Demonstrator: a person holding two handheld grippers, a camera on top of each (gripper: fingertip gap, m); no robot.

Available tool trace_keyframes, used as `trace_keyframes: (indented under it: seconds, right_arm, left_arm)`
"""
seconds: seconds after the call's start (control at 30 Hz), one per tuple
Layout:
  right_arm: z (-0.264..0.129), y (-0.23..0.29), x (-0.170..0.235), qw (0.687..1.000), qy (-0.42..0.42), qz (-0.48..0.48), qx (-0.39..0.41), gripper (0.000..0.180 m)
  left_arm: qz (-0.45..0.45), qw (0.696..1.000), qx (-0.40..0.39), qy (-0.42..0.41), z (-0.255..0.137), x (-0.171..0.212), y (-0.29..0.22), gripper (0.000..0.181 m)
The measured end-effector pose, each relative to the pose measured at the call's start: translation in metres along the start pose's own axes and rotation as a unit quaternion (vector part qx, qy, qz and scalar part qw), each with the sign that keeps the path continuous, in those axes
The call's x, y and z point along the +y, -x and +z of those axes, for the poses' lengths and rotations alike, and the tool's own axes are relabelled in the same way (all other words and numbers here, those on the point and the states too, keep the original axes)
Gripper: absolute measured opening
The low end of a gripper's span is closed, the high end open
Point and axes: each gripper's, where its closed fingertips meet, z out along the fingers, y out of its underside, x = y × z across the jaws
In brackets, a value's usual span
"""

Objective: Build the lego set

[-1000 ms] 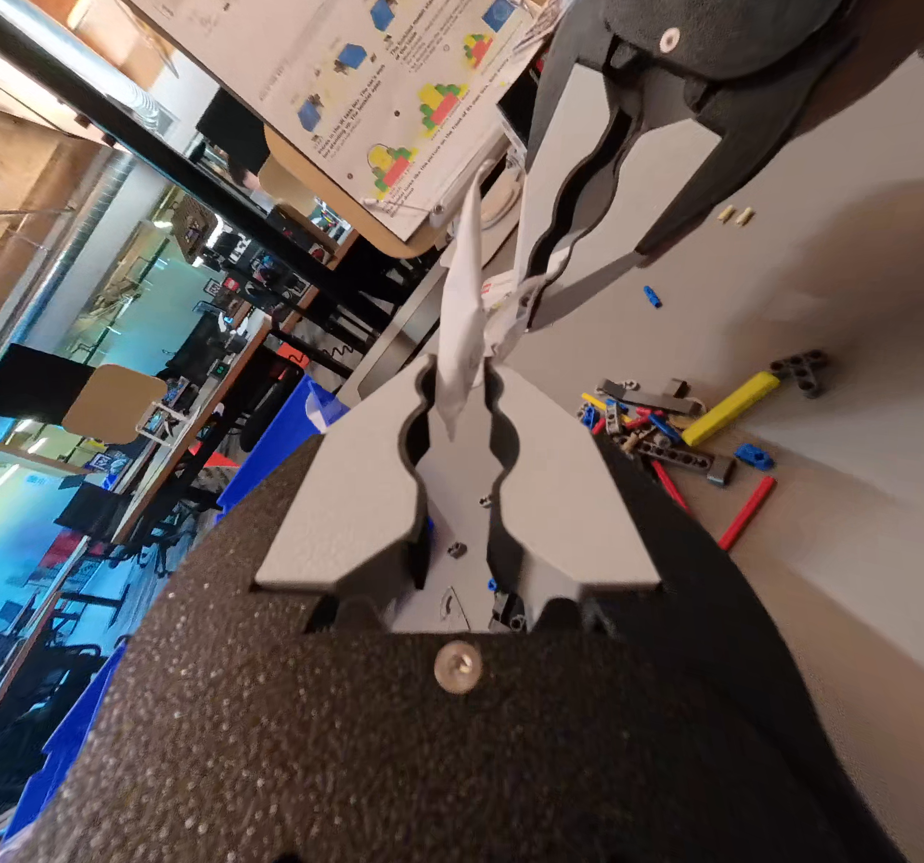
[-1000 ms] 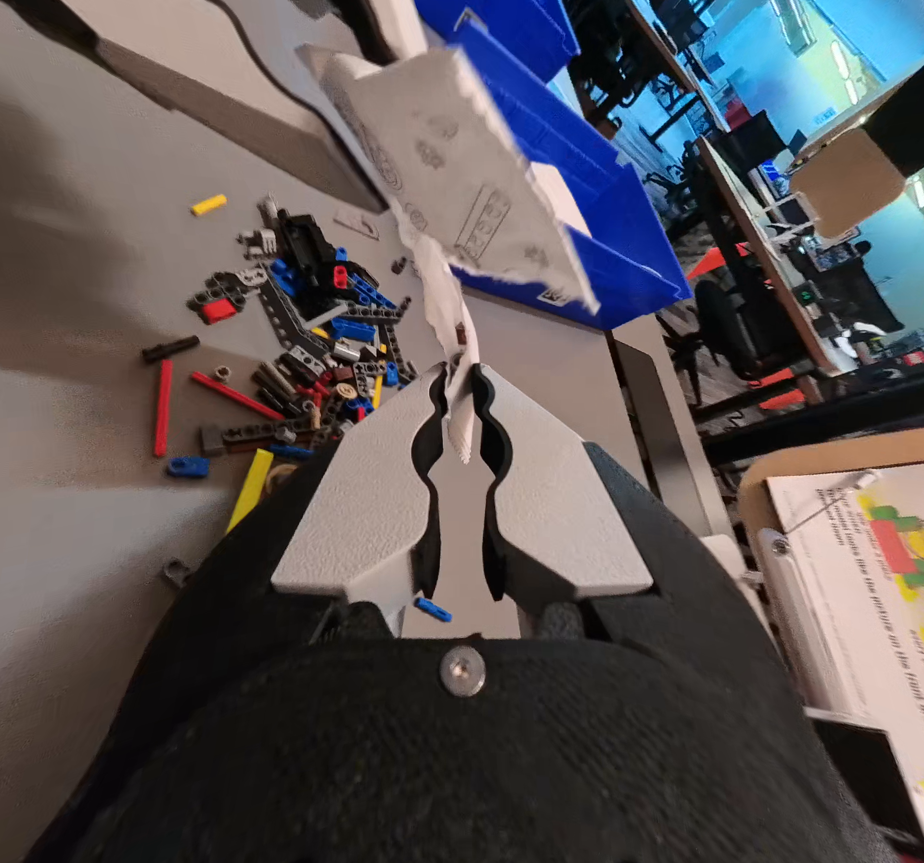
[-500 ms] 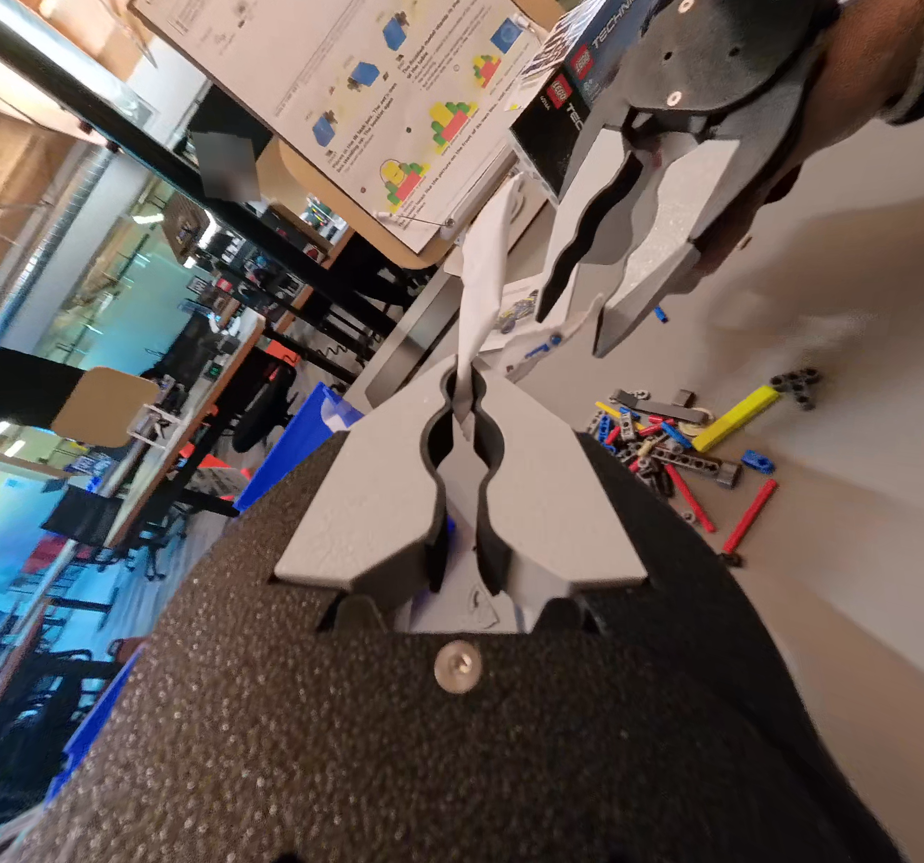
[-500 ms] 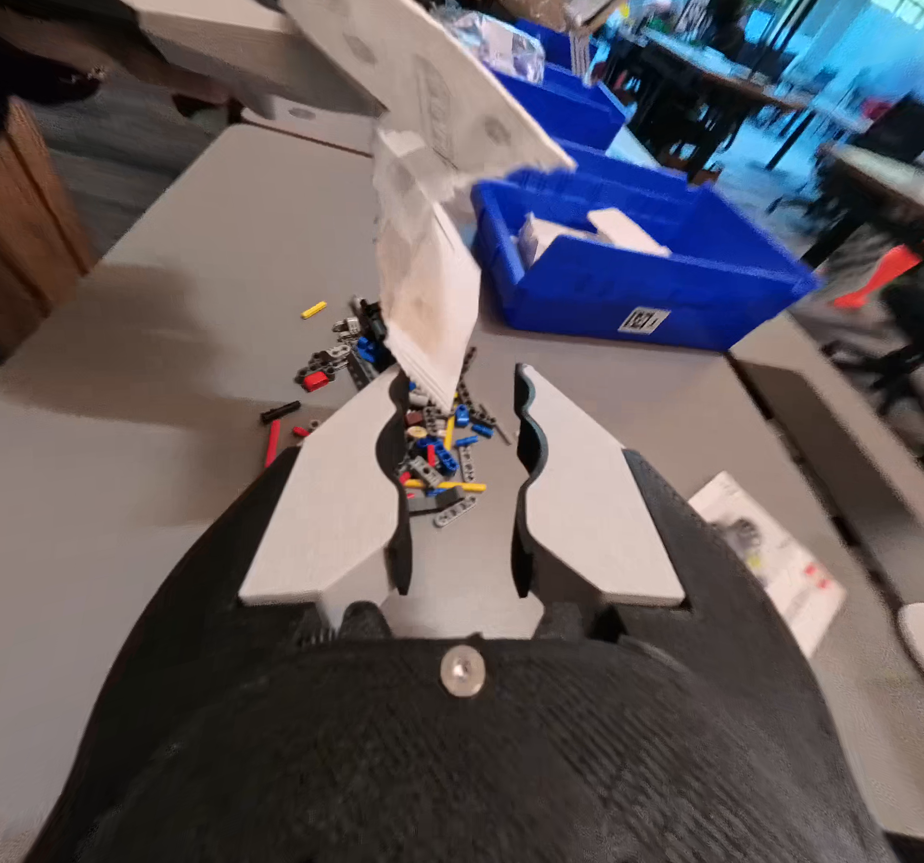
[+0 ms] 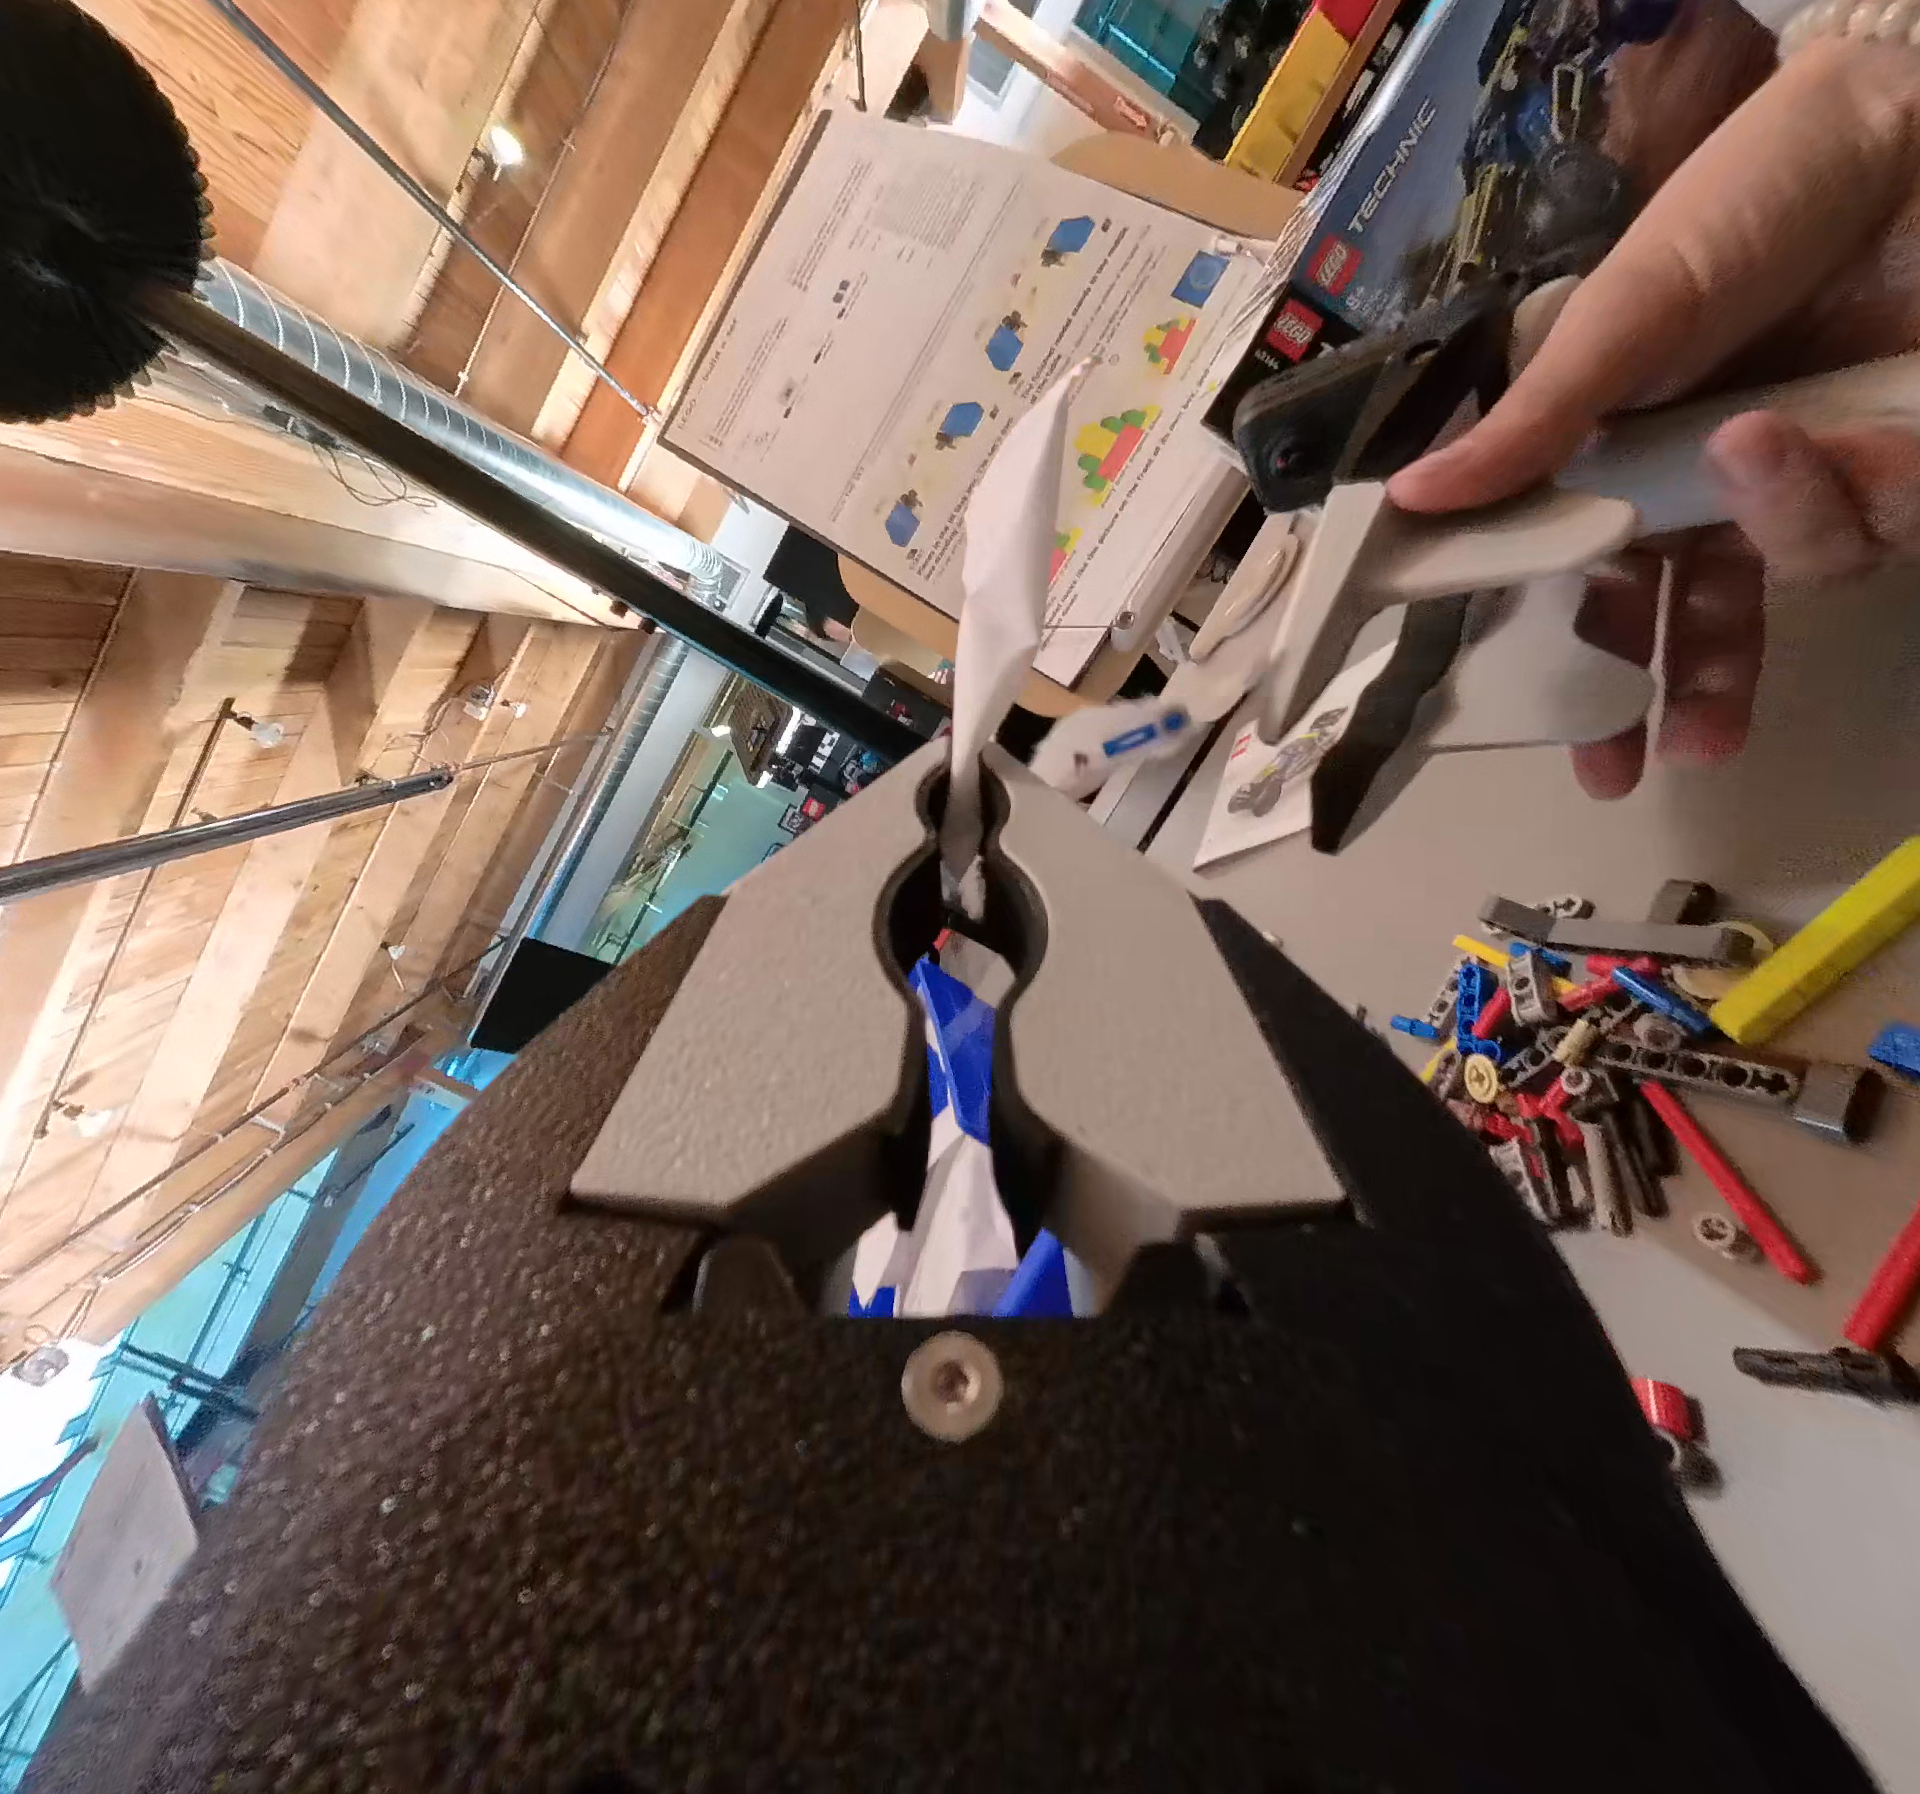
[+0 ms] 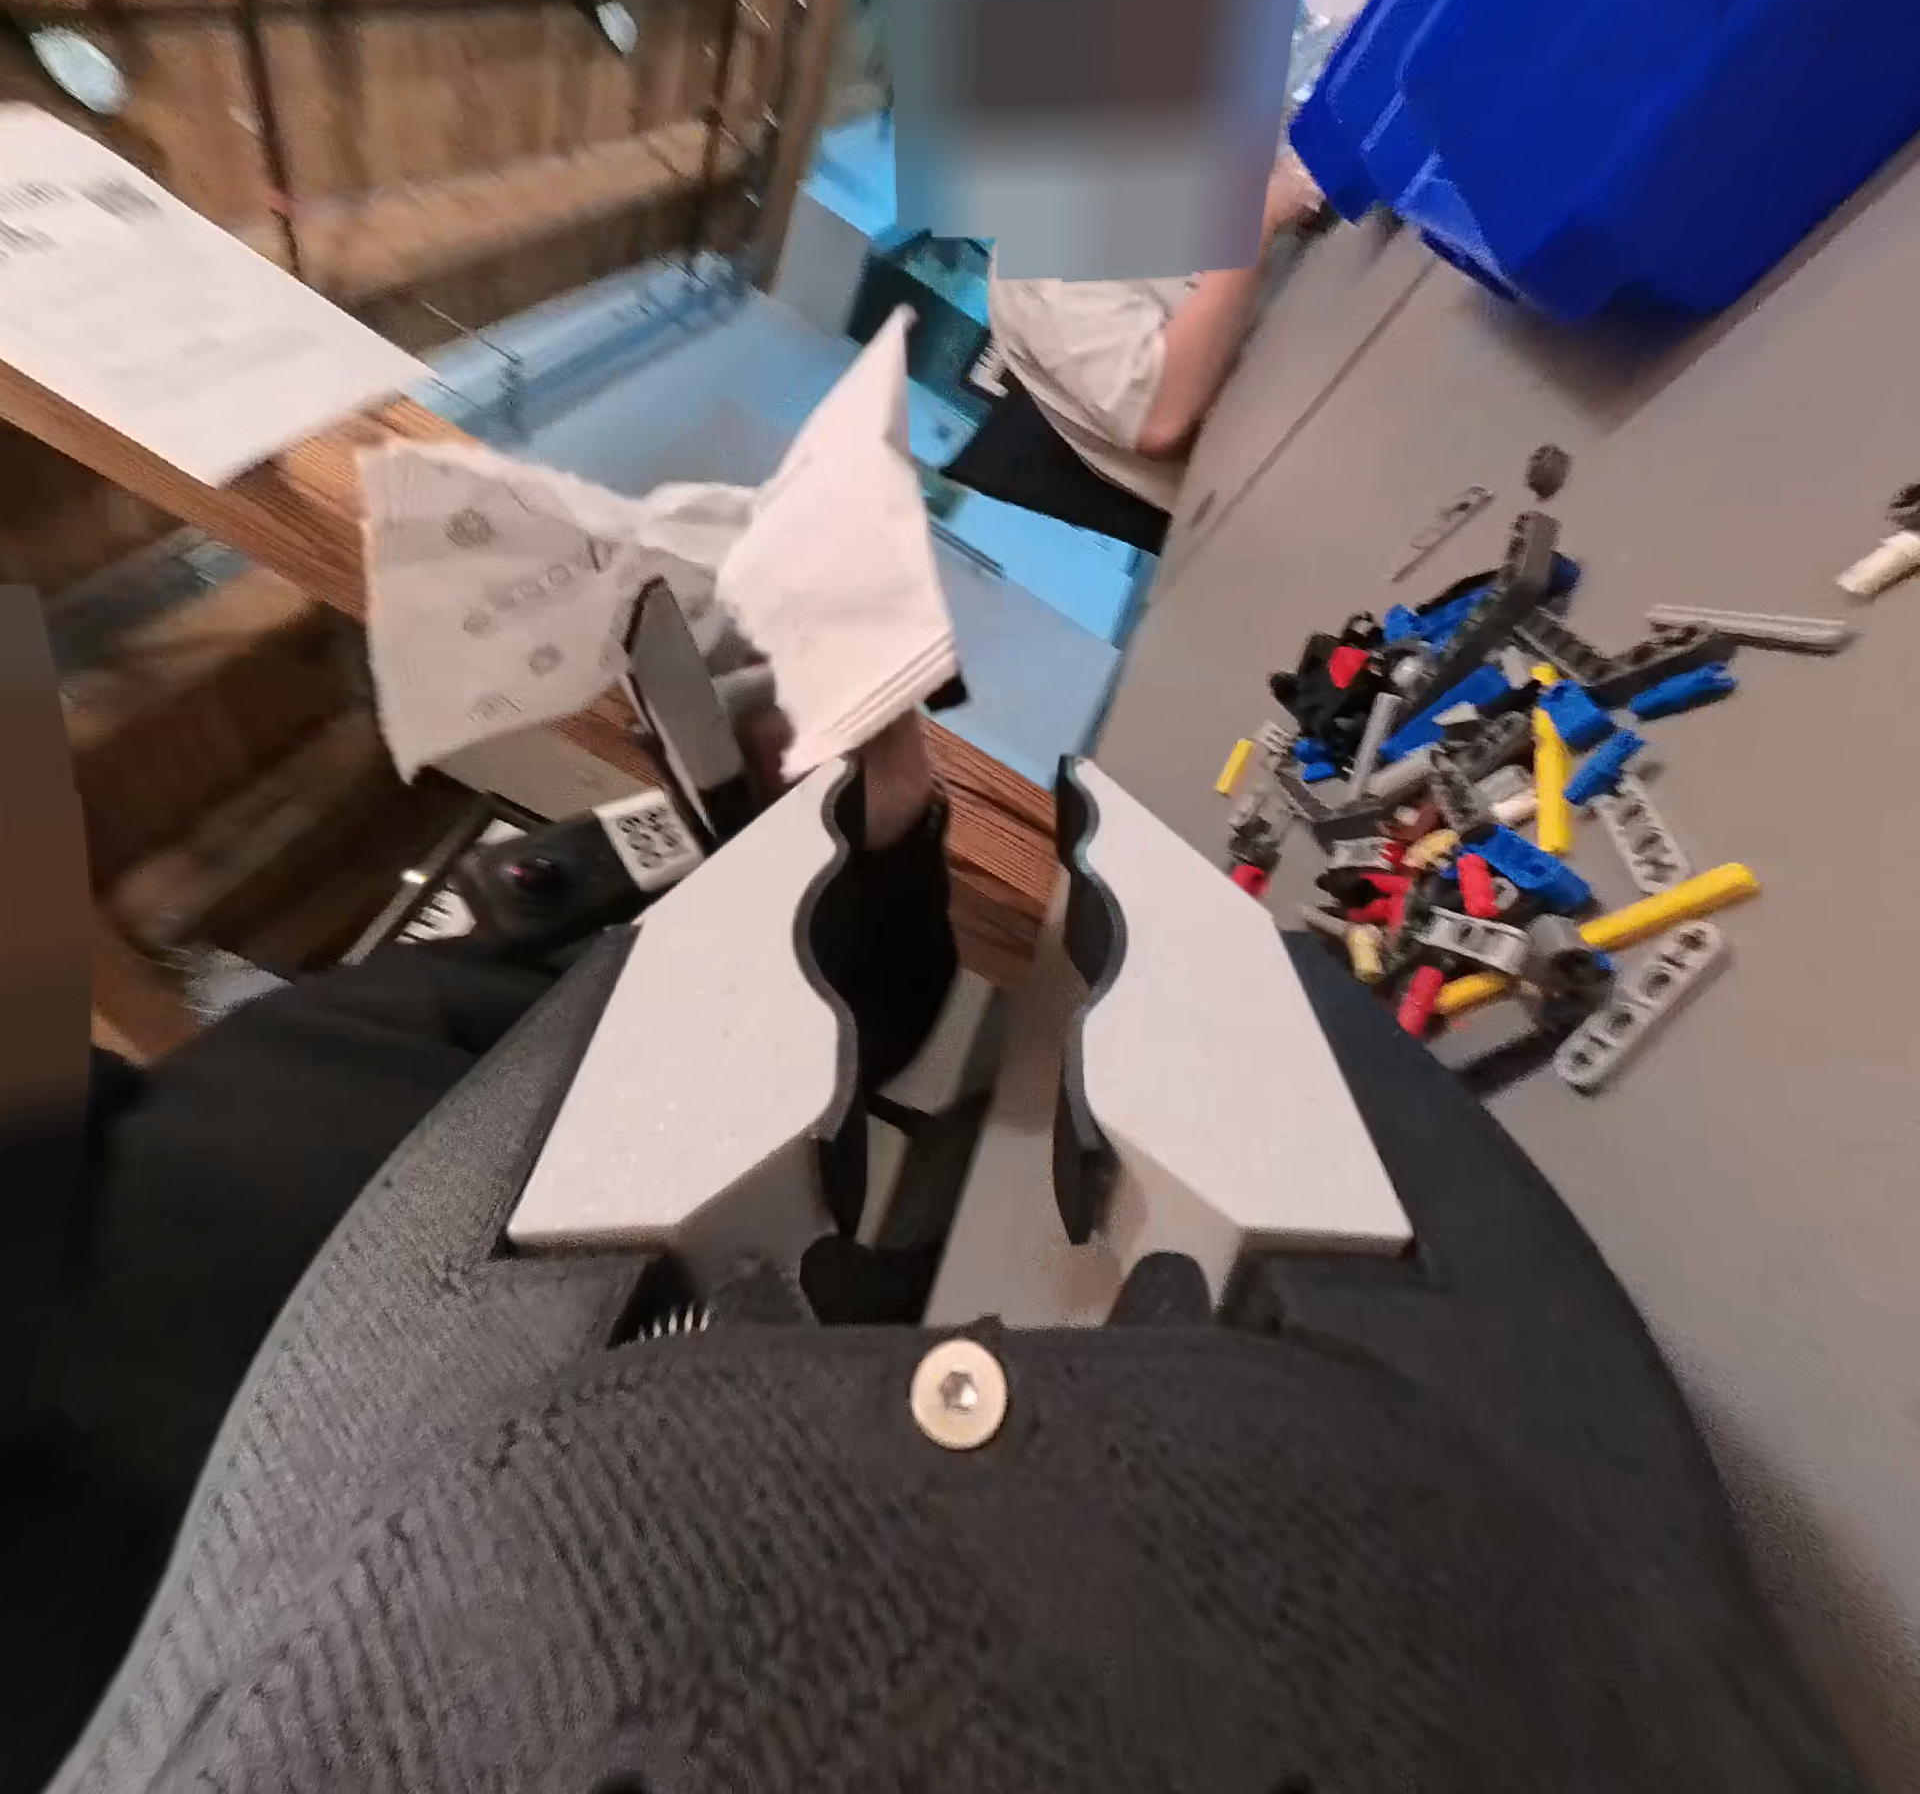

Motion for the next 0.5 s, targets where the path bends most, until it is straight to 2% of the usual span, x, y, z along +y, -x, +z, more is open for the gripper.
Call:
trace_keyframes:
  seconds: [0.17, 0.3, 0.43, 0.5]
  right_arm:
    - [-0.003, 0.022, -0.002, 0.996, -0.010, 0.023, -0.080, 0.043]
    - [-0.006, 0.018, -0.005, 0.997, -0.021, 0.028, -0.076, 0.045]
    - [-0.004, 0.014, -0.012, 0.994, -0.050, 0.057, -0.084, 0.040]
    - [-0.007, 0.014, -0.017, 0.992, -0.067, 0.062, -0.089, 0.027]
  left_arm:
    - [0.001, 1.000, -0.015, 0.002, 0.004, 0.003, 0.007, 0.000]
    - [-0.009, 1.000, -0.018, 0.000, 0.004, 0.004, 0.007, 0.000]
    - [-0.006, 1.000, -0.009, -0.005, 0.005, 0.002, 0.002, 0.000]
    - [-0.009, 1.000, -0.002, -0.009, 0.005, 0.002, -0.001, 0.000]
